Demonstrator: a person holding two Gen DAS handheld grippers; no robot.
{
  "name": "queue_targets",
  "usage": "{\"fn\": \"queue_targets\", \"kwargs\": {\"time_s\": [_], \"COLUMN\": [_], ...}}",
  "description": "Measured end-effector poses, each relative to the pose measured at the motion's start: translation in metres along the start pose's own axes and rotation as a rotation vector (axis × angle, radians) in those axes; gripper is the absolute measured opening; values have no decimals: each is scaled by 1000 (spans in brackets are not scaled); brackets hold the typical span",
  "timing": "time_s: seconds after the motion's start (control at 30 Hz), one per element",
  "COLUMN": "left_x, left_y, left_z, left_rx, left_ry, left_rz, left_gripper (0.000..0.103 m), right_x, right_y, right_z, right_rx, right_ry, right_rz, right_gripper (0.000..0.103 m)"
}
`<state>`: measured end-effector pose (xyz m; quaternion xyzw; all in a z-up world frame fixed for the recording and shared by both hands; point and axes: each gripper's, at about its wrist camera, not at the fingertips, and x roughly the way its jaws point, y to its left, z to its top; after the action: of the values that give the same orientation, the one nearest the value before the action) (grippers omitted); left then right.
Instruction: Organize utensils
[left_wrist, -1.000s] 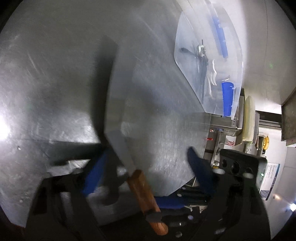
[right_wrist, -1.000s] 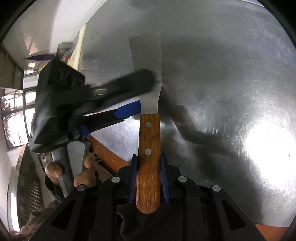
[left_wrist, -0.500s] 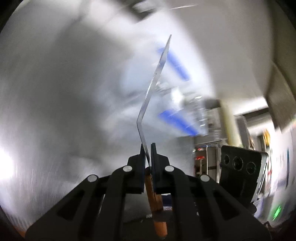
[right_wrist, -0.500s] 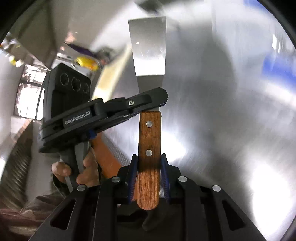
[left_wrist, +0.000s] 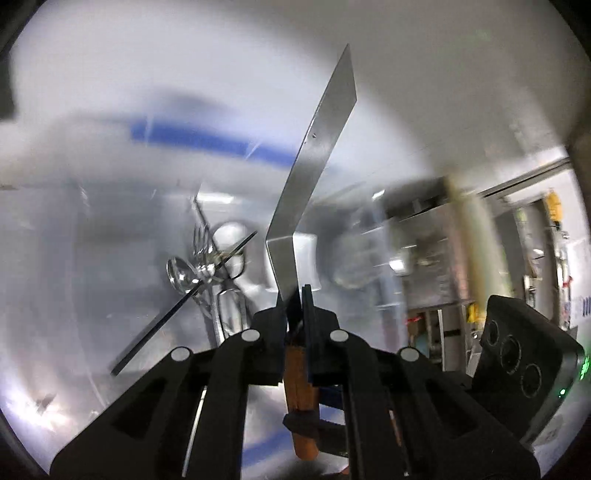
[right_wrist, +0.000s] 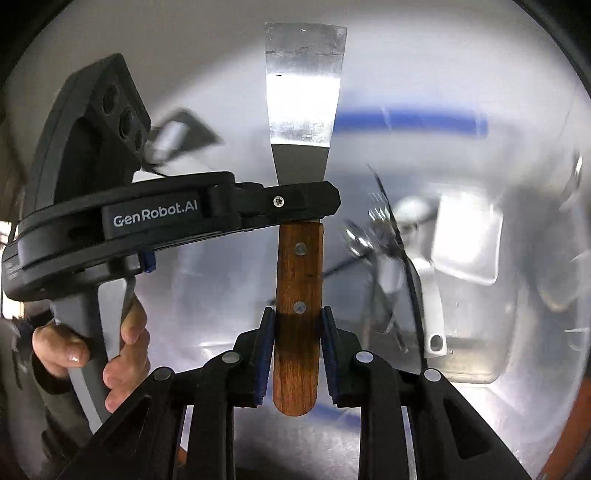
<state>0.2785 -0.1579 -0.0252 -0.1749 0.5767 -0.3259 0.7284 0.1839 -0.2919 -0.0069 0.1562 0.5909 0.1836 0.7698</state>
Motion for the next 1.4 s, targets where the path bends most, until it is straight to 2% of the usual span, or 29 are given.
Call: {"fn": "queue_targets", "kwargs": {"time_s": [0.13, 0.27, 0.37, 0.43, 0.5, 0.6, 0.63, 0.67, 0.7, 0.73, 0.77, 0.8, 0.83, 0.93, 0.97, 1.0, 1.03, 1.1, 1.17, 1.23, 1.4], "left_x": [60, 83, 90, 93, 88, 57, 33, 15, -10, -31, -52, -81, -92, -146, -158, -164, -167, -172, -164, -153, -121], "left_y": [42, 70, 79, 79, 76, 61, 46, 35, 18, 4, -10, -29, -42, -74, -82, -87, -89, -86, -81, -75, -47], "left_z": [4, -1, -3, -3, -4, -5, -7, -11, -18, -25, -36, -54, -64, -113, -133, -151, -158, -174, -194, -213, -242], "left_rx": [-90, -144, -143, -130, -118, -44, 3, 40, 92, 132, 175, 222, 246, 306, 311, 306, 297, 262, 236, 210, 101], "left_ry": [145, 223, 264, 289, 272, 173, 97, 39, -44, -112, -187, -287, -347, -585, -645, -678, -679, -641, -611, -584, -519], "left_rz": [53, 121, 185, 192, 192, 223, 245, 255, 268, 273, 283, 317, 343, 467, 511, 539, 549, 524, 524, 562, 595], "left_gripper": [5, 6, 6, 6, 12, 32, 44, 61, 68, 77, 84, 88, 96, 95, 95, 95, 95, 95, 96, 96, 95], "right_x": [51, 85, 105, 111, 108, 81, 64, 50, 34, 12, -3, -17, -32, -62, -73, -81, -85, -89, -88, -75, -42], "right_y": [-34, -46, -40, -33, -29, -17, -10, -4, 2, 9, 10, 14, 21, 29, 29, 35, 40, 45, 46, 47, 32], "right_z": [3, 10, 13, 15, 16, 9, 3, -4, -12, -23, -32, -43, -59, -93, -104, -122, -136, -154, -168, -177, -198], "right_rx": [92, 128, 134, 125, 117, 59, 28, 9, -8, -33, -51, -65, -80, -90, -90, -89, -90, -98, -100, -116, -84], "right_ry": [116, 196, 235, 233, 210, 130, 83, 44, -1, -71, -124, -174, -234, -386, -438, -501, -547, -610, -613, -578, -491], "right_rz": [28, 24, 10, -24, -50, -131, -148, -158, -170, -191, -209, -236, -270, -318, -328, -352, -375, -444, -527, -589, -530], "right_gripper": [26, 26, 28, 28, 49, 51, 50, 55, 66, 72, 87, 92, 92, 92, 98, 98, 98, 98, 98, 98, 98]}}
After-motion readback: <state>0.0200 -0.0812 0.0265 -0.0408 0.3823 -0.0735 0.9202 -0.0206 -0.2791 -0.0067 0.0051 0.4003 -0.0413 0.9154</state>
